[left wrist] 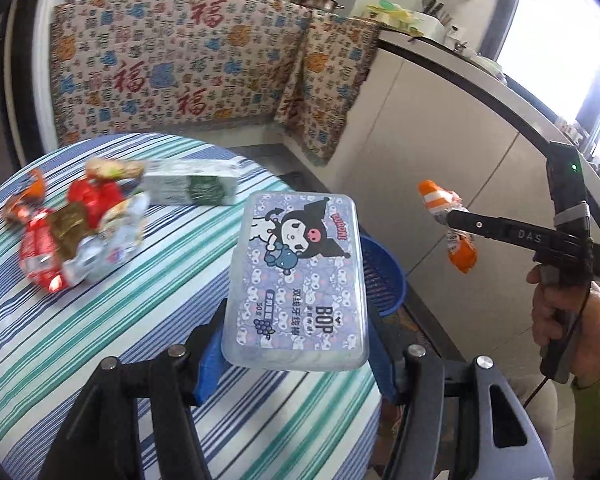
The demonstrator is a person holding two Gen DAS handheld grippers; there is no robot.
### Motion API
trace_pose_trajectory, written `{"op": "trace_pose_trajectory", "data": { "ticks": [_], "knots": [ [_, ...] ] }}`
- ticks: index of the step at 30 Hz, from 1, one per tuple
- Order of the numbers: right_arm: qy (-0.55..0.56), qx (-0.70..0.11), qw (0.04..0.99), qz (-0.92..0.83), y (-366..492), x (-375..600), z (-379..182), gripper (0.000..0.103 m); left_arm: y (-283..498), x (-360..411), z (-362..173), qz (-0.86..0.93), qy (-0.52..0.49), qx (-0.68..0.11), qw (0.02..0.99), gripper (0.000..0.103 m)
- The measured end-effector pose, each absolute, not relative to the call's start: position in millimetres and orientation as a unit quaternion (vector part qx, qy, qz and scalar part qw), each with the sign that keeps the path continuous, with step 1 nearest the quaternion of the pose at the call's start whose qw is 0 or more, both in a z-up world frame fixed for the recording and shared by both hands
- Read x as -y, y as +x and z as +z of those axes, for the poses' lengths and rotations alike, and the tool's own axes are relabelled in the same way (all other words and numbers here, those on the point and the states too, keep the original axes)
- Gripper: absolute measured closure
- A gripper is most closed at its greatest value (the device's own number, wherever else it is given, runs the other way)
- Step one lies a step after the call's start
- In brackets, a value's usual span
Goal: Collect trash
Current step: 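Carry both items to the wastebasket and open both tools to drop them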
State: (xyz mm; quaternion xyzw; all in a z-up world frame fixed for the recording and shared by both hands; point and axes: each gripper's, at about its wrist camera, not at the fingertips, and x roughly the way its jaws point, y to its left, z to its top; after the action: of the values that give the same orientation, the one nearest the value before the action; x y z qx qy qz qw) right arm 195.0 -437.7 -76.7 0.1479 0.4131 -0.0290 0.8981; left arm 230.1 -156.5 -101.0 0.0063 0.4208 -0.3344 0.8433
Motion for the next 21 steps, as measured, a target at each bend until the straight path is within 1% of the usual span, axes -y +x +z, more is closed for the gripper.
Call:
{"op": "trace_pose_trajectory", "data": {
  "ticks": [6, 10, 16, 21],
  "knots": [
    [0.184, -0.398, 0.896, -0.072, 206, 506, -87, 0.059, 258, 278, -110, -0.38, 0.043, -0.427, 0.82, 0.041],
    [0.194, -0.401, 0.89, -0.095, 219, 540, -106, 0.059, 271, 343, -133, -0.392, 0.053, -0.441, 0.806, 0.041],
    [0.209, -0.415, 0.877, -0.122, 229, 584, -145, 0.059, 288, 397, -175, -0.386, 0.059, -0.464, 0.795, 0.041],
    [0.223, -0.422, 0.87, -0.125, 235, 608, -168, 0.059, 298, 424, -194, -0.377, 0.072, -0.467, 0.796, 0.041]
  ]
}}
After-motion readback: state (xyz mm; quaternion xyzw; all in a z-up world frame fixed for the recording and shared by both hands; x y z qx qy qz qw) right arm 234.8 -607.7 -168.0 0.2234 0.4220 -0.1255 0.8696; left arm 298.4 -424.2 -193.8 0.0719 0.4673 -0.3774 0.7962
